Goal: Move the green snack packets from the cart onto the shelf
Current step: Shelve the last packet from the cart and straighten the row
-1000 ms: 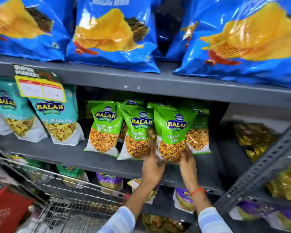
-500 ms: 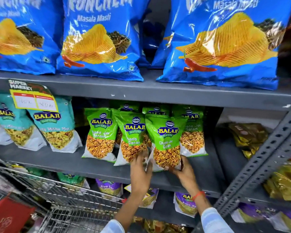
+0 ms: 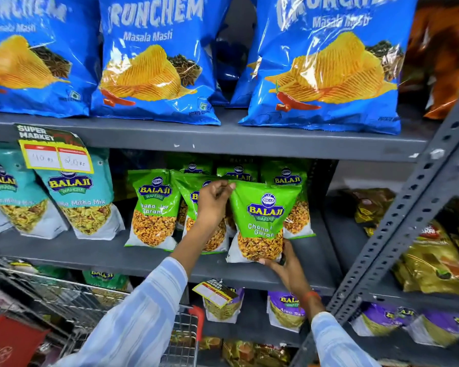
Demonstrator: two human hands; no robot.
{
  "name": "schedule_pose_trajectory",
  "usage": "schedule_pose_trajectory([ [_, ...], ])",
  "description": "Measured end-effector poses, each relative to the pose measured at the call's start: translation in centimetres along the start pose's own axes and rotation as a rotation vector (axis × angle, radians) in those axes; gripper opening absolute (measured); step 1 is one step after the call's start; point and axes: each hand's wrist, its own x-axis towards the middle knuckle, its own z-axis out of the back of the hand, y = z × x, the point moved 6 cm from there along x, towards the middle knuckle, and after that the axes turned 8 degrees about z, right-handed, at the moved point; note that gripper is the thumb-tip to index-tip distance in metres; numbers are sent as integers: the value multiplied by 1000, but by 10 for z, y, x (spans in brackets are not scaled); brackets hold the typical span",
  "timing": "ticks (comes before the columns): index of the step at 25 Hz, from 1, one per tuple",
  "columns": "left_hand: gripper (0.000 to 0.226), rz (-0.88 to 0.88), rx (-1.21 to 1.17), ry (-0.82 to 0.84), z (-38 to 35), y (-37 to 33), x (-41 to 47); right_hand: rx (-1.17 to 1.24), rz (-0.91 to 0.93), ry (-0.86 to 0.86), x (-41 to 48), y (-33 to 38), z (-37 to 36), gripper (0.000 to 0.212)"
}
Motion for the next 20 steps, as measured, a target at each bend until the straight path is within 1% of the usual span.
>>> schedule_pose_trajectory([
  [2, 23, -13, 22, -44, -1, -1, 2, -10, -4, 48, 4, -1, 0, 71],
  [3, 23, -27, 76, -56, -2, -1, 1, -16, 4, 70, 6, -1, 0, 72],
  [4, 25, -75, 180, -55, -4, -4, 0, -24, 11, 86, 7, 2, 1, 71],
  [5, 29, -165, 360, -56, -8, -14, -4, -23, 24, 100, 7, 2, 2, 71],
  [7, 38, -409, 814, -49, -23, -38, -12, -33, 51, 112, 8, 11, 4, 72],
  [8, 40, -489, 1017, 3, -36, -48, -17, -37, 65, 114, 8, 15, 4, 74],
  [9, 41, -506, 1151, 87, -50, -54, -21, -43, 80, 120, 10, 17, 4, 76],
  [10, 41, -486, 1214, 173, -62, -57, -24, -53, 88, 137, 10, 19, 4, 77],
  [11, 40, -451, 1221, 237, -71, -57, -24, -50, 95, 154, 11, 19, 5, 77],
  [12, 39, -446, 1182, 264, -77, -57, -27, -45, 88, 167, 10, 18, 6, 76],
  [14, 36, -481, 1081, 243, -82, -57, -28, -3, 48, 163, 10, 12, 11, 68],
  [16, 35, -488, 1076, 217, -84, -59, -26, 37, 10, 157, 11, 6, 17, 64],
  [18, 38, -414, 1141, 237, -77, -60, -14, 74, -3, 128, 12, 0, 21, 65],
  [20, 51, -284, 1140, 311, -58, -58, -1, 117, -37, 111, 9, -4, 23, 66],
])
